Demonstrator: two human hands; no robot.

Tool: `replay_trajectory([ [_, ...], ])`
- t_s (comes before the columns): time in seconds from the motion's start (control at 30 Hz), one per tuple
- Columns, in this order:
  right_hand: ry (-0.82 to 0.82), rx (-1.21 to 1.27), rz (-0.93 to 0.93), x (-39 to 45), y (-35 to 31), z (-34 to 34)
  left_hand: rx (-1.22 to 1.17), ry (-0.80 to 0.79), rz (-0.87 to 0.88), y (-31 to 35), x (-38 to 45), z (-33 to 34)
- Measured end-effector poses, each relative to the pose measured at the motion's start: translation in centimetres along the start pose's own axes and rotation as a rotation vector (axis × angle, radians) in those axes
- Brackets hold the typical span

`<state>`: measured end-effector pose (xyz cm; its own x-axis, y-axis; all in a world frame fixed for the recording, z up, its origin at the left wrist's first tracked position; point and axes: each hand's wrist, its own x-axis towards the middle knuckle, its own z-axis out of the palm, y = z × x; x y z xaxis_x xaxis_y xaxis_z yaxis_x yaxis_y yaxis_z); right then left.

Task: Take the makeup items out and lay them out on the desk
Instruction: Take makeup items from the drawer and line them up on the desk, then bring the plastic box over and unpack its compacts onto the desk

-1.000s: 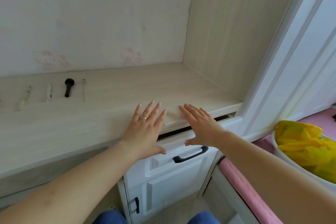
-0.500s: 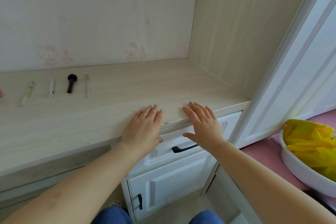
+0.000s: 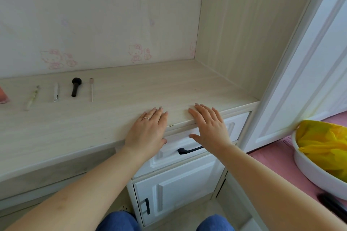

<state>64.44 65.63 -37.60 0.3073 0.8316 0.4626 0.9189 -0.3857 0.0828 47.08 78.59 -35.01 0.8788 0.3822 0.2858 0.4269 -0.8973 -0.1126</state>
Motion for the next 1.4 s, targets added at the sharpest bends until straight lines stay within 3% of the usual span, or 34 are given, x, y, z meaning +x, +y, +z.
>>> replay_trajectory([
  [0.13,-0.121,0.035,-0.029,0.3,0.5,-0.7,-0.097,-0.075,0.002,-0.4,0.1,-0.8],
  [0.23,-0.234,0.262,0.036,1.1,0.8,-3.1,-0.415,-0.102,-0.058,-0.5,0.1,-2.5],
  [0.33,-0.115,0.649,0.26,1.5,0.8,-5.7,-0.859,-0.056,-0.173,-0.7,-0.5,-4.1],
  [0.57,-0.028,0.895,0.289,3.1,0.2,-6.8,-1.286,0.061,-0.304,-1.4,0.1,-5.9],
  [0.97,-0.238,1.037,0.177,16.5,-0.7,-2.7,-1.361,0.047,-0.397,-8.4,9.6,-4.8],
  [1.4,-0.588,1.079,0.035,28.1,-6.7,-13.4,-1.264,0.071,-0.791,-16.8,8.4,-17.4],
])
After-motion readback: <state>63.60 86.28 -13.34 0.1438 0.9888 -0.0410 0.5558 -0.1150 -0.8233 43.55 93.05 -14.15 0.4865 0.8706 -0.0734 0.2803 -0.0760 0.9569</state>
